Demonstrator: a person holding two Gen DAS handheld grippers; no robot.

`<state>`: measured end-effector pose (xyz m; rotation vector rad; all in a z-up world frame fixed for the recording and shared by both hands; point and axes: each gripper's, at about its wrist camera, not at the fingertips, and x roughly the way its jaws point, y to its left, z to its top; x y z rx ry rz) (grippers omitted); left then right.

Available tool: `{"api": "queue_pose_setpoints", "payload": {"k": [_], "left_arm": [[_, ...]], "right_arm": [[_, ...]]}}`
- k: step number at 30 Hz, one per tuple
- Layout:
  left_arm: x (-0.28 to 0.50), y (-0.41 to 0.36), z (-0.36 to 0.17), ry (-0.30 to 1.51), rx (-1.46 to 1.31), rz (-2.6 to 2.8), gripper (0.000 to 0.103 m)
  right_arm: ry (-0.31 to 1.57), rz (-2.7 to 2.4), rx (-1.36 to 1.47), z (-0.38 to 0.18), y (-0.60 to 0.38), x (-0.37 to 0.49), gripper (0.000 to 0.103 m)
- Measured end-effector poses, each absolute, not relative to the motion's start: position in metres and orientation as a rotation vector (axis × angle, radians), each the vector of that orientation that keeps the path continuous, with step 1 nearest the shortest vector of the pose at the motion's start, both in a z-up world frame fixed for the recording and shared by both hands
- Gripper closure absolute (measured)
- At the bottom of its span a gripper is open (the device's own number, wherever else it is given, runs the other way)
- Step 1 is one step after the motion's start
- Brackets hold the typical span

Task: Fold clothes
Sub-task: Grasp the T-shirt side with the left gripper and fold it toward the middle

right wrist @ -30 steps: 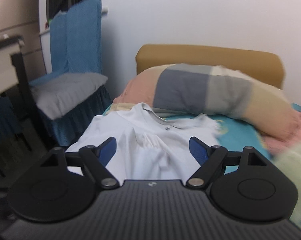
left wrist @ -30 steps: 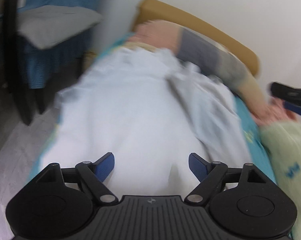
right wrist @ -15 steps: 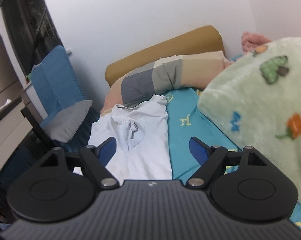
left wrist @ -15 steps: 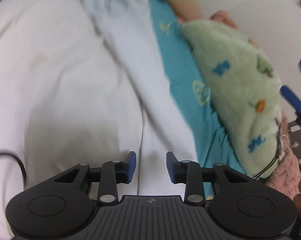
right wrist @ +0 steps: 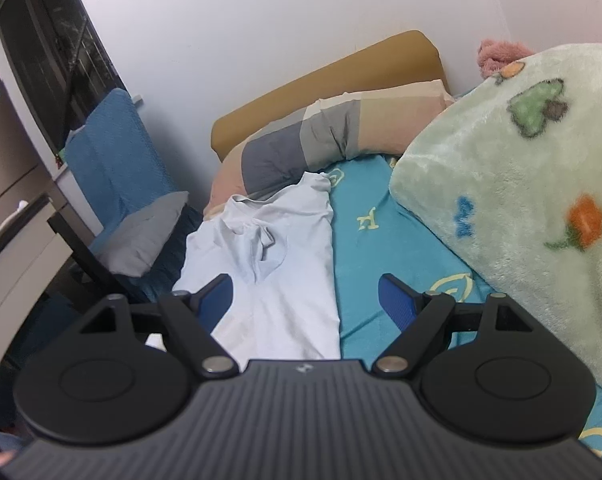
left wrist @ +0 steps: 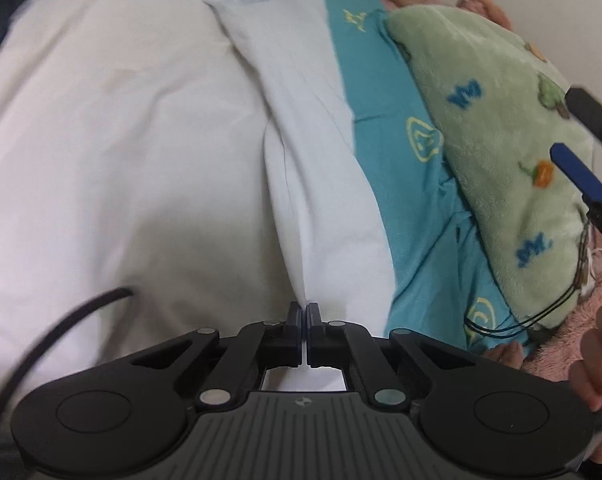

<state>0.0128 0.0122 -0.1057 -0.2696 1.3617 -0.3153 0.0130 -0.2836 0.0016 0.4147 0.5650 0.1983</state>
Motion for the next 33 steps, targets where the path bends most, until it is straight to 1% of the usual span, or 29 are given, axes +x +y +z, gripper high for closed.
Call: {"api": "queue_pose_setpoints", "payload": {"k": [7,10,11,12,14,16,17,18,19,20,22,23,24,25,26,33], "left_arm": [[0.012,0.032,-0.099,1.415,-0.145,-0.061,0.101],[0.015,0.031,-0.106,1.415,-0.178,-0.080,0.100],[0.016,0.031,-0.108,1.417,-0.193,-0.088,0.093],[0.017,0.030,-0.110,1.418,-0.208,-0.096,0.077],[0.018,0.028,-0.116,1.436,-0.232,-0.118,0.061],[0.018,0.024,-0.122,1.465,-0.256,-0.160,0.058],[0.018,0.022,-0.124,1.483,-0.273,-0.182,0.052],[0.017,0.018,-0.126,1.504,-0.274,-0.210,0.050],[0.016,0.013,-0.128,1.525,-0.274,-0.238,0.050],[0.014,0.008,-0.128,1.540,-0.257,-0.267,0.052],[0.011,-0.002,-0.128,1.569,-0.220,-0.324,0.064],[0.009,-0.007,-0.128,1.584,-0.202,-0.353,0.076],[0.008,-0.010,-0.127,1.601,-0.184,-0.372,0.090],[0.008,-0.011,-0.124,1.613,-0.168,-0.379,0.098],[0.010,-0.015,-0.119,1.623,-0.157,-0.386,0.101],[0.030,-0.006,-0.078,1.634,-0.040,-0.318,0.101]], "right_arm": [[0.595,0.200,0.414,-0.003,-0.282,0.019,0.022],[0.603,0.195,0.404,-0.004,-0.281,0.018,0.022],[0.603,0.193,0.400,-0.004,-0.280,0.018,0.022],[0.603,0.191,0.398,-0.005,-0.280,0.017,0.022],[0.605,0.188,0.394,-0.005,-0.279,0.018,0.022],[0.610,0.185,0.389,-0.005,-0.278,0.020,0.022],[0.613,0.183,0.385,-0.006,-0.277,0.020,0.022],[0.617,0.182,0.382,-0.007,-0.276,0.021,0.022],[0.621,0.181,0.378,-0.007,-0.275,0.022,0.022],[0.624,0.181,0.375,-0.008,-0.274,0.022,0.022],[0.627,0.183,0.367,-0.009,-0.272,0.023,0.022],[0.631,0.180,0.364,-0.010,-0.272,0.023,0.022],[0.634,0.178,0.361,-0.010,-0.271,0.024,0.022],[0.638,0.177,0.361,-0.011,-0.271,0.025,0.022],[0.641,0.176,0.361,-0.011,-0.270,0.026,0.022],[0.646,0.160,0.343,-0.005,-0.259,0.030,0.022]]}}
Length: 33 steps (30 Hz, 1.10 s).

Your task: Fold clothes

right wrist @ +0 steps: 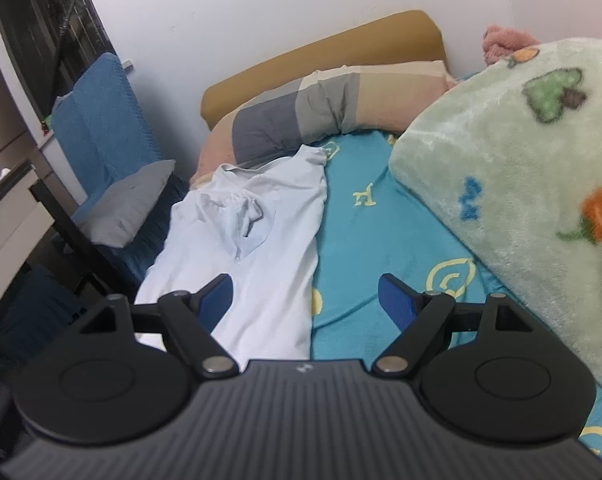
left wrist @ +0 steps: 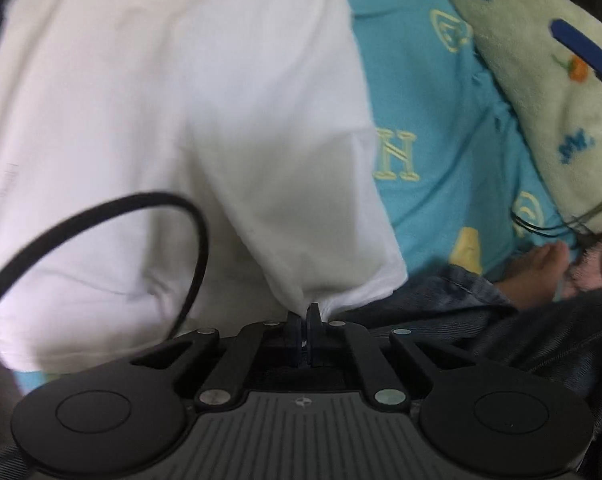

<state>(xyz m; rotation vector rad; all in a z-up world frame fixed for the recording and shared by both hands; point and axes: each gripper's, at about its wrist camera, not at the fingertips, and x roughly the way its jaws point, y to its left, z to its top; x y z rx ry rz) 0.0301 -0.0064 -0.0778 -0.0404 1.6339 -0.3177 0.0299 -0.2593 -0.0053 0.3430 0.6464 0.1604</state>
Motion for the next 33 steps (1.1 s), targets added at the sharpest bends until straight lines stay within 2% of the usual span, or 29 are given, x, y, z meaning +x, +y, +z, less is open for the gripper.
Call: {"api": "queue_pose_setpoints", "payload": {"k": [10,14,18,22,25,26,27,29,33], "left_arm": [[0.037,0.004,-0.057,1.669,-0.038,-0.288,0.101],[0.046,0.002,-0.054,1.691,-0.046,-0.307,0.101],[0.045,0.018,-0.081,1.794,0.077,-0.198,0.101],[0.051,0.009,-0.095,1.748,0.267,-0.152,0.101],[0.051,0.004,-0.084,1.674,0.336,-0.166,0.089],[0.051,0.002,-0.076,1.633,0.351,-0.181,0.076],[0.051,0.001,-0.067,1.590,0.358,-0.188,0.056],[0.052,0.001,-0.045,1.499,0.327,-0.208,0.041],[0.056,0.004,0.005,1.244,0.219,-0.227,0.021]], "right_arm": [[0.654,0.219,0.411,-0.001,-0.263,0.031,0.022],[0.580,0.275,0.400,-0.017,-0.271,0.038,0.022],[0.582,0.297,0.366,-0.033,-0.279,0.048,0.022],[0.607,0.287,0.388,-0.037,-0.286,0.047,0.022],[0.603,0.289,0.418,-0.035,-0.289,0.038,0.022],[0.598,0.278,0.399,-0.034,-0.289,0.034,0.022],[0.592,0.266,0.382,-0.033,-0.289,0.030,0.022],[0.587,0.256,0.385,-0.031,-0.291,0.026,0.022],[0.568,0.229,0.388,-0.027,-0.293,0.024,0.022]]}}
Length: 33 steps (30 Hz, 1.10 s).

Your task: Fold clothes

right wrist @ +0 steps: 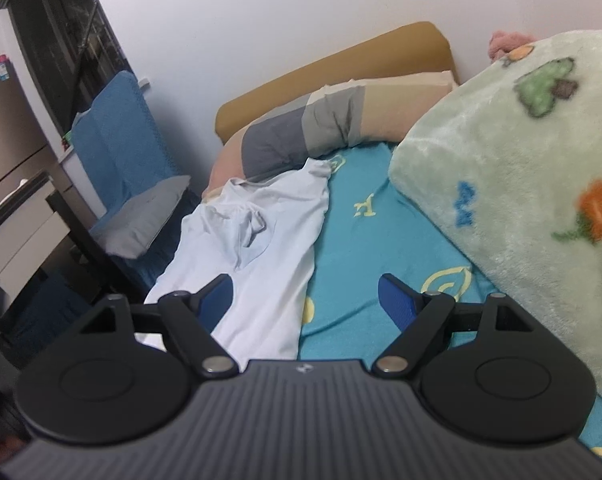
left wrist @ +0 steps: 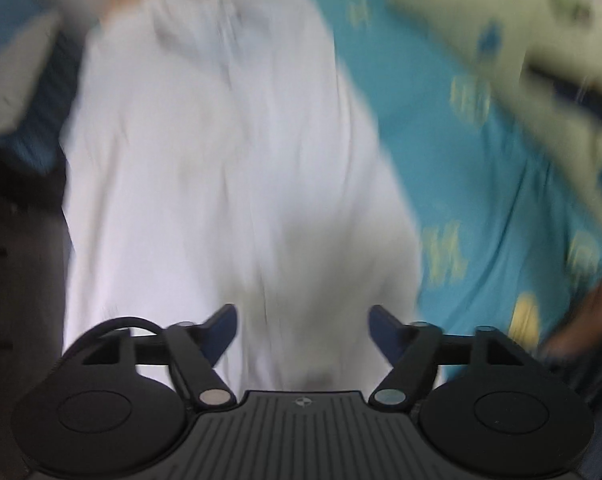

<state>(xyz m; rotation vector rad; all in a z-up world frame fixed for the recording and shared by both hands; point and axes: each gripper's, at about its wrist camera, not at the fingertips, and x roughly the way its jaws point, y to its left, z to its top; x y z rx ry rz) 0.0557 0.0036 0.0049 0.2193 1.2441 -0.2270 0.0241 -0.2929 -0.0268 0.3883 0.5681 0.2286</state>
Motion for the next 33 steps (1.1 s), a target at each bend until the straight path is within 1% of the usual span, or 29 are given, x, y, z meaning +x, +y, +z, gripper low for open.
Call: {"api": "queue_pose_setpoints", "payload": {"k": [2,4,6,9,12,14,20,24,33], "left_arm": [[0.054,0.011,0.024,1.115,0.177,-0.208,0.017],[0.051,0.019,0.037,1.012,0.118,-0.186,0.015],[0.048,0.027,0.051,0.908,0.060,-0.164,0.008],[0.037,0.036,0.060,0.808,-0.001,-0.143,0.007],[0.027,0.050,0.048,0.753,-0.004,-0.140,0.004],[0.021,0.066,0.032,0.740,-0.031,-0.111,0.004],[0.024,0.127,-0.012,0.706,-0.151,-0.037,0.004],[0.034,0.167,-0.039,0.741,-0.262,0.000,0.004],[0.053,0.243,-0.091,0.786,-0.422,0.176,0.004]], "right_arm": [[0.561,0.218,0.374,-0.024,-0.290,0.025,0.022],[0.558,0.207,0.346,-0.022,-0.285,0.026,0.022],[0.557,0.205,0.307,-0.022,-0.278,0.026,0.022],[0.562,0.210,0.240,-0.022,-0.264,0.029,0.022],[0.585,0.242,0.183,-0.019,-0.240,0.044,0.022],[0.599,0.266,0.143,-0.017,-0.222,0.056,0.022],[0.640,0.418,-0.081,-0.017,-0.109,0.132,0.022],[0.677,0.519,-0.223,-0.022,-0.028,0.188,0.022],[0.734,0.651,-0.611,-0.116,0.138,0.260,0.022]]}}
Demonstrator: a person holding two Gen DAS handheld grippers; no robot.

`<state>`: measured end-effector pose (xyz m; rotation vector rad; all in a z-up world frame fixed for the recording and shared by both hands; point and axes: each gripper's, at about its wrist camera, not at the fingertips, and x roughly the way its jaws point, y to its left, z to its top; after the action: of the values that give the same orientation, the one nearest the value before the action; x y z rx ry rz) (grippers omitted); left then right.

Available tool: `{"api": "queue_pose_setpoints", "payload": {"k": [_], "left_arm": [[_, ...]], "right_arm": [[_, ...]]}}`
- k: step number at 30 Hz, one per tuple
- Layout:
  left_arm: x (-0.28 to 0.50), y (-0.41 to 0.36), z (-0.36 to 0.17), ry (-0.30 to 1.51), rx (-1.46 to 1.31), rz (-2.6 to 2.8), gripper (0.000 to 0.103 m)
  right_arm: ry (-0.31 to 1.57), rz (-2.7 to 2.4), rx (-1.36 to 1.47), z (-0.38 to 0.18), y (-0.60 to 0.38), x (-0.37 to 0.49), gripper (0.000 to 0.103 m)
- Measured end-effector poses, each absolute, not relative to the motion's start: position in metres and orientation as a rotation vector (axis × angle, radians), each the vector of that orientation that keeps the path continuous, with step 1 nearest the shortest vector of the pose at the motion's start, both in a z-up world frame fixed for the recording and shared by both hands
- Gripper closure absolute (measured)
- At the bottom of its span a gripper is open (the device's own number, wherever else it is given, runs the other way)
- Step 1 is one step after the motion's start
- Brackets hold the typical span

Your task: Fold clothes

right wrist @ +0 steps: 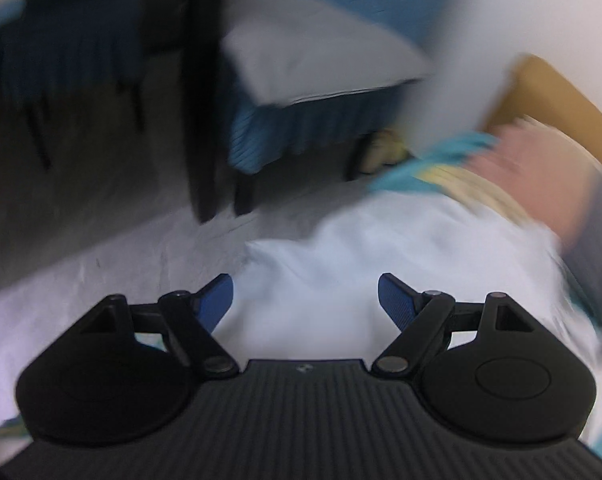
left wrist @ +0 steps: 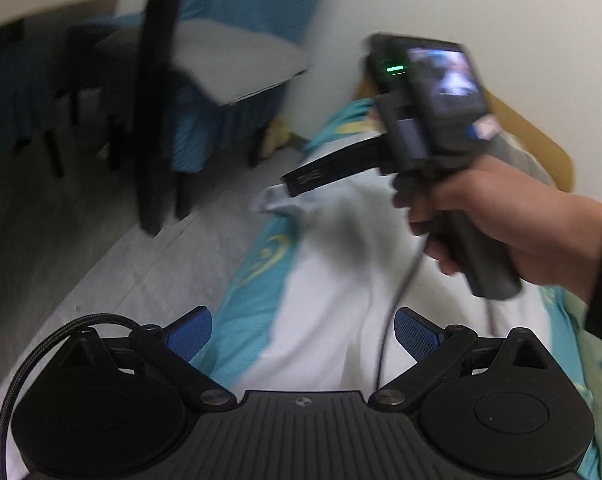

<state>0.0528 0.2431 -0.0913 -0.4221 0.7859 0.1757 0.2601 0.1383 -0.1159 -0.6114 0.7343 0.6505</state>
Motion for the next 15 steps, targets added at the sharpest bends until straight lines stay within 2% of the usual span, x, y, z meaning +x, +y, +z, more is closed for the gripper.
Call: {"api": "queue_pose_setpoints", "payload": {"k": [7,8,9,10,11,12,15], "left_arm": [[0.069,0.265,-0.116,0.820,-0.468,0.236,0.004],[0.070,0.266,-0.118,0.825,-0.473,0.240,0.005],[0.072,0.268,-0.121,0.830,-0.477,0.245,0.005],[0.073,0.269,-0.122,0.823,-0.485,0.250,0.005],[0.074,0.271,-0.122,0.814,-0.493,0.254,0.005],[0.074,0.270,-0.122,0.795,-0.488,0.255,0.005],[0.075,0.266,-0.118,0.742,-0.453,0.244,0.005]], "right_arm": [[0.759,0.736,-0.922,-0.191,0.261,0.310,0.023],[0.750,0.713,-0.942,-0.195,0.264,0.312,0.027],[0.741,0.690,-0.962,-0.199,0.267,0.314,0.034],[0.731,0.666,-0.980,-0.202,0.270,0.316,0.057],[0.717,0.643,-0.980,-0.201,0.270,0.317,0.085],[0.704,0.615,-0.965,-0.197,0.267,0.319,0.091],[0.628,0.567,-0.848,-0.171,0.249,0.319,0.093]]}}
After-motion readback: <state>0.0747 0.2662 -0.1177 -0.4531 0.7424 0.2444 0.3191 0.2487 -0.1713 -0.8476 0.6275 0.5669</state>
